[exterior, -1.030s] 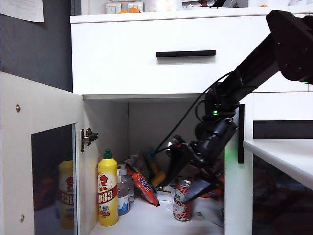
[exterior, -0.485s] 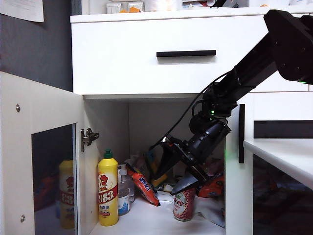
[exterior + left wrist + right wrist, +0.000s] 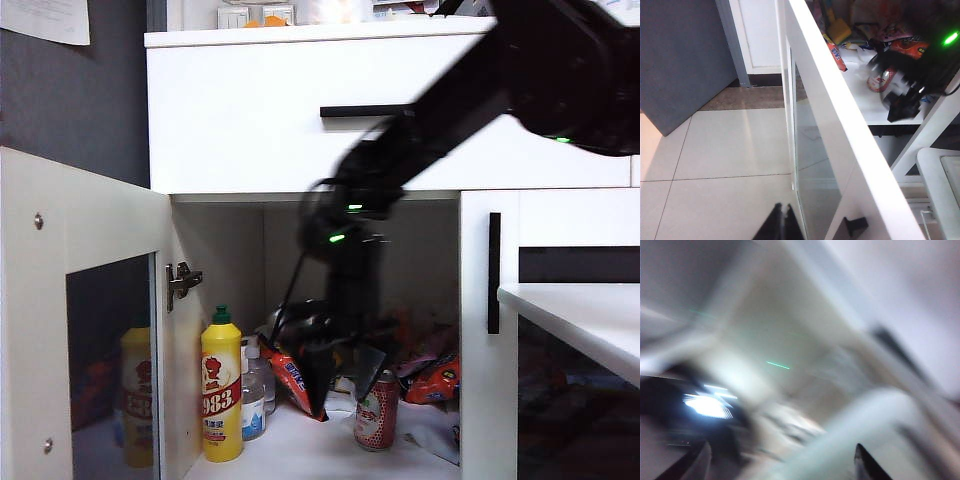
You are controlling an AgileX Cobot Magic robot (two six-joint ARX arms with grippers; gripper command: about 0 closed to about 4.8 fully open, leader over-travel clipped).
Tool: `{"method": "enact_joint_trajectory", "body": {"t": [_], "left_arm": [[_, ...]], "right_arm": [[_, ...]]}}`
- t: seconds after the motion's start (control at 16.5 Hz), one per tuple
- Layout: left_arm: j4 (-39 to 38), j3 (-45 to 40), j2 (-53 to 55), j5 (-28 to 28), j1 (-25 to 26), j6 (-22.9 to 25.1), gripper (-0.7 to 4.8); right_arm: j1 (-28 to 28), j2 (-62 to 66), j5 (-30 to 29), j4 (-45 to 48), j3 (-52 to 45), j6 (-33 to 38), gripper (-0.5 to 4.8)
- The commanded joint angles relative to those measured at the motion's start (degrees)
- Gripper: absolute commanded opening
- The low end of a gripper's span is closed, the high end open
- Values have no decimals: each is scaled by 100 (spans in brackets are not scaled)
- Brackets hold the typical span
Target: Open the left door of the white cabinet, pick up a can of beverage from the table on the right, place it inside the cabinet, and finally close the cabinet door.
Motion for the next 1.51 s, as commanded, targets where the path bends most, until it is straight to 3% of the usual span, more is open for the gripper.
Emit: {"method": "enact_joint_trajectory", "body": {"t": [0.06, 0.42, 1.15, 1.39, 1.51], "left_arm": [[61, 15, -4, -24, 9, 7, -5], [63, 15, -4, -20, 9, 7, -5], [61, 15, -4, 44, 7, 7, -5], [199, 15, -4, 595, 4, 7, -5], [852, 15, -4, 787, 4, 28, -5]], "right_arm": [[221, -365, 1025, -9, 24, 9, 368], [535, -2717, 975, 140, 24, 11, 368], [531, -7746, 997, 2142, 13, 11, 368], [525, -9119, 997, 2144, -313, 11, 368], [348, -9866, 999, 2546, -1003, 11, 368]]}}
